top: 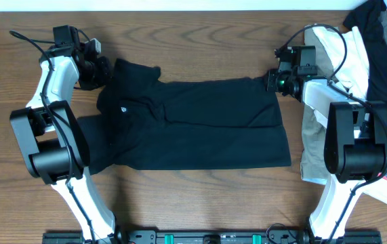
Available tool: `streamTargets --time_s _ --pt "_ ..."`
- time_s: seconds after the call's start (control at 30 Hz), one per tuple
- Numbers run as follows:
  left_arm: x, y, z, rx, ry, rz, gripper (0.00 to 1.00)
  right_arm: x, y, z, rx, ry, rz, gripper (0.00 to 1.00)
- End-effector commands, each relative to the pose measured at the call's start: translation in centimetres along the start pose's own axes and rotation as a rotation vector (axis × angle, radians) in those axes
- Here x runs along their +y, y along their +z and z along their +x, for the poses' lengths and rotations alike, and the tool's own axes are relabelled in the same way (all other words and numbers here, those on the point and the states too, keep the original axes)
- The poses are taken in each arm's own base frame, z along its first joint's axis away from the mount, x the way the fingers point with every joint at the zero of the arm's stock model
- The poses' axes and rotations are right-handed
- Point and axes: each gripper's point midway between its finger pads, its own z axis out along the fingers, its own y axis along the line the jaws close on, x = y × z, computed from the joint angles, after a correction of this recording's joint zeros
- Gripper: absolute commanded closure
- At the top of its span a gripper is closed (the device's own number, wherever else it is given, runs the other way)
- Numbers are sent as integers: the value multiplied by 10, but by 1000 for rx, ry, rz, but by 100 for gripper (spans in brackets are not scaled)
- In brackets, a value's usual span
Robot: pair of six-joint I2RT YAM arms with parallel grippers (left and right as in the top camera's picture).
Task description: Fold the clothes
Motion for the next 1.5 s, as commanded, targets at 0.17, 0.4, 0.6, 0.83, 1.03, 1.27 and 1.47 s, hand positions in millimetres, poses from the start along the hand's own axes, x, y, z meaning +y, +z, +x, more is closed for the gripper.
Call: streamTargets --time_s 0.17,0.4,0.6,0.83,1.03,1.27,1.47 --pt "0 -5 0 0 -16 -5 94 -15 16 41 120 58 24 99" --pt "-4 -17 -1 -9 -13 -1 94 -22 -9 21 89 76 64 99" --pt "-20 -56 -12 -86 16 9 94 -11 -52 -11 14 38 87 99" --pt "-34 -98 1 -89 17 9 94 -2 -102 -19 0 35 131 99" --pt "-35 -109 26 -10 -9 -2 94 0 -140 -11 25 30 172 99" --pt "-20 -113 71 169 -65 -88 94 -9 -170 25 157 63 257 99" --pt "-13 -123 106 310 -109 -139 94 -30 -186 61 303 73 398 99"
